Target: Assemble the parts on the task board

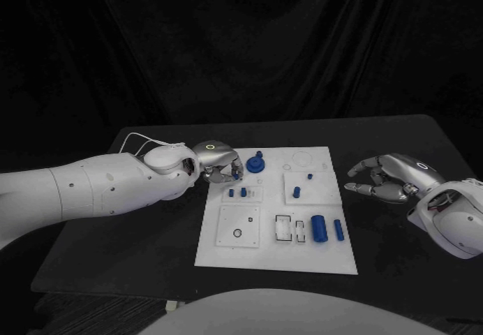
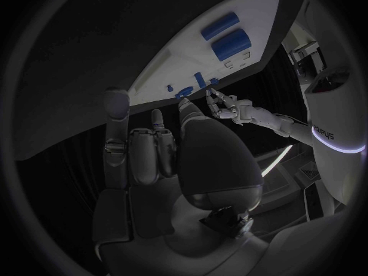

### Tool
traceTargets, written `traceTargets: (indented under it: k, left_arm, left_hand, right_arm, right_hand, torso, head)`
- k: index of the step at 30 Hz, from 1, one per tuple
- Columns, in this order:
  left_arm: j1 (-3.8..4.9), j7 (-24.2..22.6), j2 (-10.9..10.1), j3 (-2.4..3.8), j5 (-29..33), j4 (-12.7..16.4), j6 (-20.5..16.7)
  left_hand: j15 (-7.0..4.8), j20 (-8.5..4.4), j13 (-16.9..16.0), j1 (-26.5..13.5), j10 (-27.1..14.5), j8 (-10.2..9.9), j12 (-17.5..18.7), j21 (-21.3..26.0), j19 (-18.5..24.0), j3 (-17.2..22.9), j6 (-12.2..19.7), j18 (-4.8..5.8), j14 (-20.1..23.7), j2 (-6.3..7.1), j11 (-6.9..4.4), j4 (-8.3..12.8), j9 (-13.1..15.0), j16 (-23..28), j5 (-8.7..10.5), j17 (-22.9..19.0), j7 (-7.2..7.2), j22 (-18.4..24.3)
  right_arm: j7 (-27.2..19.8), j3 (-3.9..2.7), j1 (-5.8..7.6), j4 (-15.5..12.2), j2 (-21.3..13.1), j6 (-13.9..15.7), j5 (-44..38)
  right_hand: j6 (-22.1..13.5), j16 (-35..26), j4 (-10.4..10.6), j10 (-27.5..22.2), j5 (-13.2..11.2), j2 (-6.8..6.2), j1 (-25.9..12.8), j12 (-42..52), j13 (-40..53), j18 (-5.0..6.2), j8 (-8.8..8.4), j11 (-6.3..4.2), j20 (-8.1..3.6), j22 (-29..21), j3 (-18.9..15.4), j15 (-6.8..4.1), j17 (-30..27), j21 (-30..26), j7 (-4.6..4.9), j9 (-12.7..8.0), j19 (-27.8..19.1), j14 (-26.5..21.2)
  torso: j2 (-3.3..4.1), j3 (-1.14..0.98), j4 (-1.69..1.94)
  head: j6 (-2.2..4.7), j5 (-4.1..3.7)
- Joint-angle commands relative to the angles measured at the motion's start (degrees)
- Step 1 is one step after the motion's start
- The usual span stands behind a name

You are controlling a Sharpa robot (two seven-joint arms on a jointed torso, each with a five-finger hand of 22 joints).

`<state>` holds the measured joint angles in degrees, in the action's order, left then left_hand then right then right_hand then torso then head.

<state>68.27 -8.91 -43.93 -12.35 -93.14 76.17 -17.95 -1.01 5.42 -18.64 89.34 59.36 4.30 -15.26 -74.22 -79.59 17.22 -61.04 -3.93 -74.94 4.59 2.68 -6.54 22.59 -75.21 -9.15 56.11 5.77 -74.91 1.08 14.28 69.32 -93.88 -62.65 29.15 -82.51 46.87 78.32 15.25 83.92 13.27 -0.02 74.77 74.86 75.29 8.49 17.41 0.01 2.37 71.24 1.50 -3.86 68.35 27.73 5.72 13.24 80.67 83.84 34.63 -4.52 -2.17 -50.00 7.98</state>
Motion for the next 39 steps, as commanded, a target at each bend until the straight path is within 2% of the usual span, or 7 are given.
traceTargets:
  k: [1, 5, 25, 39]
  left_arm:
    - [0.16, 0.54, 0.3, 0.05, -0.04, -0.29, 1.22]
    - [0.16, 0.79, 0.75, 0.05, -0.04, -0.85, 1.22]
    - [0.0, 0.42, 3.07, 0.05, -0.04, -3.45, 1.82]
    - [-0.14, 0.31, 4.24, 0.05, -0.04, -4.23, 3.37]
  left_hand:
    - [0.11, -0.06, 0.07, -0.3, -0.39, -0.23, 0.28, 0.22, 0.34, 0.06, 0.1, 0.03, 0.42, 0.24, 0.15, -0.38, -0.07, 0.29, 0.15, -0.04, 0.12, -9.91]
    - [0.08, -0.06, 0.23, -0.25, -0.46, -0.28, 0.5, 0.19, 0.31, 0.11, 0.16, 0.03, 0.39, 0.27, 0.15, -0.38, -0.12, 0.25, 0.07, 0.06, 0.09, -9.93]
    - [0.08, -0.06, 0.39, -0.2, -0.43, -0.32, 0.7, 0.27, 0.37, 0.2, 0.22, 0.02, 0.41, 0.23, 0.14, -0.39, -0.18, 0.26, -0.05, 0.04, 0.09, -9.91]
    - [0.1, -0.06, 0.42, -0.22, -0.33, -0.34, 0.72, 0.62, 0.6, 0.21, 0.25, -0.07, 0.64, 0.22, 0.13, -0.41, -0.2, 0.46, -0.07, -0.41, 0.08, -9.8]
  right_arm:
    - [0.81, -0.03, -0.18, 0.0, -0.03, -0.76, -0.09]
    - [0.83, -0.03, -0.2, -0.02, 0.0, -0.85, -0.09]
    - [0.72, -0.03, -0.23, 0.05, 0.01, -0.87, -0.08]
    - [0.67, -0.03, -0.25, 0.11, 0.07, -0.84, -0.07]
  right_hand:
    - [0.29, -0.36, 0.2, 0.1, 0.07, 0.12, 0.2, -0.25, -0.12, 0.52, -0.34, 0.45, 0.21, -0.05, -0.03, 0.31, -0.09, -0.22, -0.05, -0.08, 0.02, 2.47]
    - [0.29, -0.36, 0.2, 0.1, 0.07, 0.12, 0.2, -0.25, -0.12, 0.52, -0.34, 0.45, 0.21, -0.05, -0.03, 0.31, -0.09, -0.22, -0.05, -0.08, 0.02, 2.47]
    - [0.26, -0.42, 0.19, 0.02, -0.05, 0.13, 0.26, -0.41, -0.27, 0.54, -0.39, 0.44, 0.22, -0.1, -0.02, 0.3, -0.17, -0.41, -0.05, -0.12, -0.01, 2.45]
    - [0.26, -0.42, 0.19, 0.02, -0.05, 0.13, 0.26, -0.41, -0.27, 0.54, -0.39, 0.44, 0.22, -0.1, -0.02, 0.3, -0.17, -0.41, -0.05, -0.12, -0.01, 2.45]
  torso:
    - [-0.02, 0.05, 0.02]
    - [0.0, 0.05, 0.07]
    - [-0.04, 0.02, -0.26]
    - [-0.05, 0.04, -0.18]
  head:
    - [0.0, -0.1]
    - [0.0, -0.27]
    - [0.0, -0.35]
    - [0.0, -0.54]
